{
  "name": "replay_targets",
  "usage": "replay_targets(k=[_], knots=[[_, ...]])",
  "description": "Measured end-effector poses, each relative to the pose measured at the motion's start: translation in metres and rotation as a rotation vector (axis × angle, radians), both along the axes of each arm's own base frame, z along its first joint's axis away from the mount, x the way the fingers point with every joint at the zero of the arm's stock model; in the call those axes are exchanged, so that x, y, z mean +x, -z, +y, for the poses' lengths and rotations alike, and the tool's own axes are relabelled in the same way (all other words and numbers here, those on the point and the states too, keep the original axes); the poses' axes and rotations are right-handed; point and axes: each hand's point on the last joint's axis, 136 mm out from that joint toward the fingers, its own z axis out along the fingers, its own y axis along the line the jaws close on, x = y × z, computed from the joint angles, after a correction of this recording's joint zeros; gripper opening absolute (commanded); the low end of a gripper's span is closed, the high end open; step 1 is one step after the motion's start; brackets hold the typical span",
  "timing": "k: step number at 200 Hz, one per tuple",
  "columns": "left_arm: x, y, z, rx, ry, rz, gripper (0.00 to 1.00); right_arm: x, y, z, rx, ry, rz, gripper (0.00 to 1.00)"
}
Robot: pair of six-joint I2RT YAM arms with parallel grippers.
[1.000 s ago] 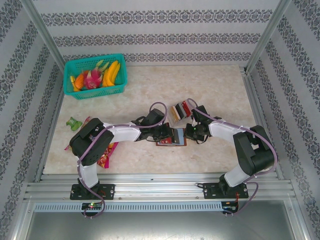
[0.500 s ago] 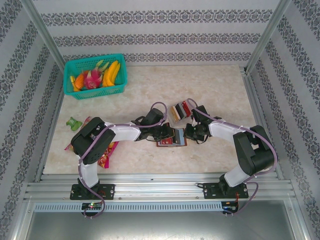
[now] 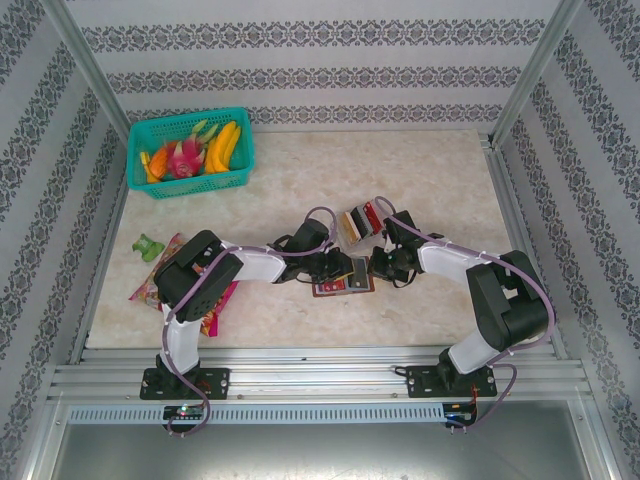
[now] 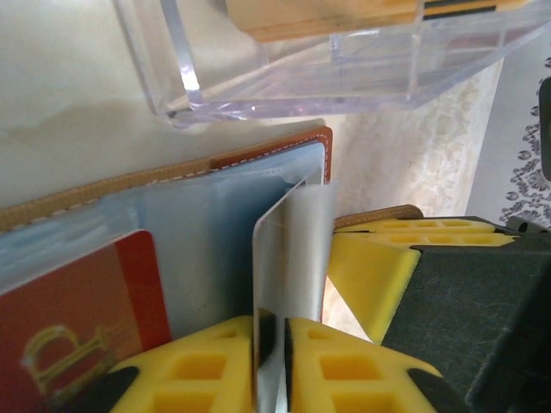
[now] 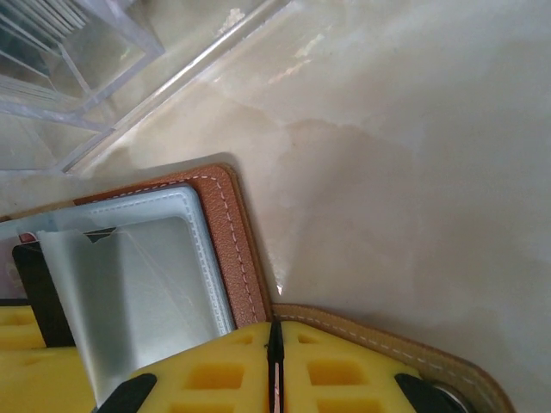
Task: Put the credit cards into the card holder
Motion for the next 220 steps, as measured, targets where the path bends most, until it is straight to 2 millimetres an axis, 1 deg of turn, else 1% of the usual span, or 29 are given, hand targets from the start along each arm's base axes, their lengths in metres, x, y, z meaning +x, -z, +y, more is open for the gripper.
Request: replay_targets(k=[10,32,56,122,175,220], knots=[[0.000,-0.002,0.000,-0.002,0.002,-0.005,0.30,0.000,0.000,0.000,0.000,0.000,0.000,0.13],[0.000,-0.007,0.002,0.007,-0.005,-0.014,0.31,0.000,0.000,0.000,0.000,0.000,0.000,0.13],[-0.001,-0.007,0.007,0.035,-0.016,-0.012,0.35,0.000,0.000,0.000,0.000,0.000,0.000,0.14],[0.000,-0.007,0.010,0.055,-0.019,-0.020,0.36,0.000,0.000,0.000,0.000,0.000,0.000,0.14],[0.008,-0.013,0.000,0.048,-0.013,-0.024,0.36,0.000,0.000,0.001,0.003,-0.001,0.000,0.14],[0.007,-0.010,0.001,0.058,-0.011,-0.020,0.39,0.000,0.000,0.001,0.004,-0.001,0.000,0.15]])
